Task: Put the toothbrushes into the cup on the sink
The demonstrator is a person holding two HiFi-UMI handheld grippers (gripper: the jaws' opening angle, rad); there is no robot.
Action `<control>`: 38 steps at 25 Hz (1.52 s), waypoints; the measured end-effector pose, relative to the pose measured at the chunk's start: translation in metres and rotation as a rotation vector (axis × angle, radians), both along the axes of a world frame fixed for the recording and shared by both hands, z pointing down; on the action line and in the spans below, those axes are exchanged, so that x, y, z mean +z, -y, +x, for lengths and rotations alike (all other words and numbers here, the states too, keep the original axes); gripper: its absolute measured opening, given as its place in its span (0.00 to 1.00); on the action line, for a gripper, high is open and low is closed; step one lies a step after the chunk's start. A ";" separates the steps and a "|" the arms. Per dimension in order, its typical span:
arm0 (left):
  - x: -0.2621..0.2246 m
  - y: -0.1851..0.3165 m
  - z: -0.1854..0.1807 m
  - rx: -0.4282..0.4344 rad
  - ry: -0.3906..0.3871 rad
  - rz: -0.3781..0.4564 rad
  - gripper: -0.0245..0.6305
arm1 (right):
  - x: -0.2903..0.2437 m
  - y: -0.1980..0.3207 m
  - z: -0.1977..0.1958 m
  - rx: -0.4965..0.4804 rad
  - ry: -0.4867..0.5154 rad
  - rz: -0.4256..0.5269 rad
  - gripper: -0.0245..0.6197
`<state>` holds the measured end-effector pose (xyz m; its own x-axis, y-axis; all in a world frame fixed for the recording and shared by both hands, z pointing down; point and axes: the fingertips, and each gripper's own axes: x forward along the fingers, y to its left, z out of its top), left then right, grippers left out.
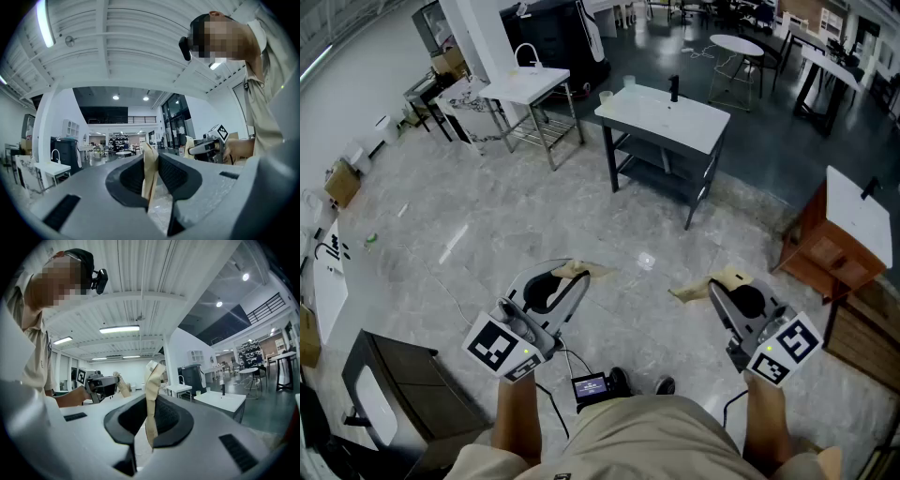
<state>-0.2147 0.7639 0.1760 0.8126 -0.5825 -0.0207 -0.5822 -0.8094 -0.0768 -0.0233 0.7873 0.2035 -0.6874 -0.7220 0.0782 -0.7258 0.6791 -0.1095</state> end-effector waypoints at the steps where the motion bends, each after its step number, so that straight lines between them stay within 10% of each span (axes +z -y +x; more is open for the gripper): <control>1: 0.002 0.001 -0.001 0.002 0.000 -0.002 0.17 | 0.001 0.001 -0.001 0.002 0.000 -0.001 0.08; 24: 0.031 0.084 -0.042 0.036 -0.048 -0.040 0.17 | 0.020 0.082 -0.038 0.048 0.019 -0.031 0.09; 38: 0.045 0.172 0.158 -0.072 -0.016 -0.063 0.17 | 0.029 0.174 0.183 -0.002 0.050 -0.029 0.09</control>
